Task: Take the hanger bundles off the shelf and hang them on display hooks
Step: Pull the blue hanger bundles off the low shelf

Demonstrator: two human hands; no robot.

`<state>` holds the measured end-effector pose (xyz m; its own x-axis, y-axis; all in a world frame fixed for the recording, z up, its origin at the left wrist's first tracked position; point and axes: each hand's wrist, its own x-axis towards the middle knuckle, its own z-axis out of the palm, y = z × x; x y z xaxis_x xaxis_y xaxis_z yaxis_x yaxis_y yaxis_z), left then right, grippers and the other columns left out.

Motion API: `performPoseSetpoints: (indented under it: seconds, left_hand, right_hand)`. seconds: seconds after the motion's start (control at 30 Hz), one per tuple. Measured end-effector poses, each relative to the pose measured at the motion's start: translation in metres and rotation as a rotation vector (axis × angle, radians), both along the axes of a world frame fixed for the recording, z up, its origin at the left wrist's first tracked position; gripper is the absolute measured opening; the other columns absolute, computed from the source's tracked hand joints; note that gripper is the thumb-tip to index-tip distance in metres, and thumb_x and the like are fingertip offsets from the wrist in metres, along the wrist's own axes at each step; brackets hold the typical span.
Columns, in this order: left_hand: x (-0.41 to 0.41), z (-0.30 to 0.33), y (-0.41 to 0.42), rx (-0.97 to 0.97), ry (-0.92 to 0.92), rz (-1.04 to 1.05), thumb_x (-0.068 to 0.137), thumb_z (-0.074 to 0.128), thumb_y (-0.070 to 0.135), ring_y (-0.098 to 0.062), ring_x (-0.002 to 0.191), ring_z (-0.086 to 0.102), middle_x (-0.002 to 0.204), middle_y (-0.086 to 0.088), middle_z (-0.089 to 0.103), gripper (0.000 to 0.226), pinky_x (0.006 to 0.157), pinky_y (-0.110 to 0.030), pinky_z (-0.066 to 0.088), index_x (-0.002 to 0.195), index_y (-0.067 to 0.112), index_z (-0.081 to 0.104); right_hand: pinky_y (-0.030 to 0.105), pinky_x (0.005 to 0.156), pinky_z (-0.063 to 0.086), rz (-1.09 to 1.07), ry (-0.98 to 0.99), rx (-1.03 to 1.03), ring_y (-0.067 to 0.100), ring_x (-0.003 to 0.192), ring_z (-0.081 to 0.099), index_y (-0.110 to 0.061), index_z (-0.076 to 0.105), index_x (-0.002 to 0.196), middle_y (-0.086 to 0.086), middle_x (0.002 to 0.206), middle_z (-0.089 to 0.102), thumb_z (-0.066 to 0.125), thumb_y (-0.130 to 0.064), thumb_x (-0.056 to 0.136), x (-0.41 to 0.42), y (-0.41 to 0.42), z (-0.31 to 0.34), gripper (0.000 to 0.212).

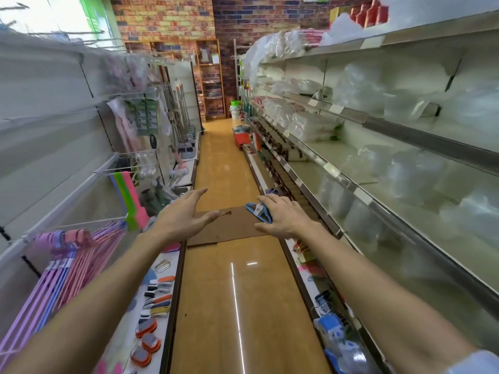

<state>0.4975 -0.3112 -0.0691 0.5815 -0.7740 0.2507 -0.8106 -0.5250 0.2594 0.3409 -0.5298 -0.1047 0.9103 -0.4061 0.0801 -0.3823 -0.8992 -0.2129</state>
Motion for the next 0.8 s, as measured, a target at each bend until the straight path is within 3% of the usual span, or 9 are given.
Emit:
performPoseSetpoints:
  seconds: [0.47,0.8]
  left_hand:
    - [0.182,-0.022,-0.147,-0.002,0.092,0.0,0.09,0.053,0.063,-0.019,0.143,0.037,0.16,-0.001,0.032,0.081,0.111,-0.044,0.04,0.155,0.026,0.024]
    - [0.374,-0.035,-0.26,-0.025,0.107,-0.056,0.084,0.052,0.072,-0.023,0.136,0.046,0.156,-0.003,0.038,0.088,0.105,-0.051,0.045,0.153,0.024,0.026]
  right_hand:
    - [0.056,0.118,0.022,0.005,0.06,0.035,0.028,0.147,0.024,-0.029,0.017,0.157,-0.001,0.162,0.023,0.056,-0.06,0.091,0.191,-0.152,-0.021,0.083]
    - [0.053,0.115,0.025,-0.041,0.068,0.012,0.029,0.144,0.03,-0.03,0.02,0.155,-0.002,0.16,0.026,0.053,-0.061,0.09,0.357,-0.253,-0.038,0.079]
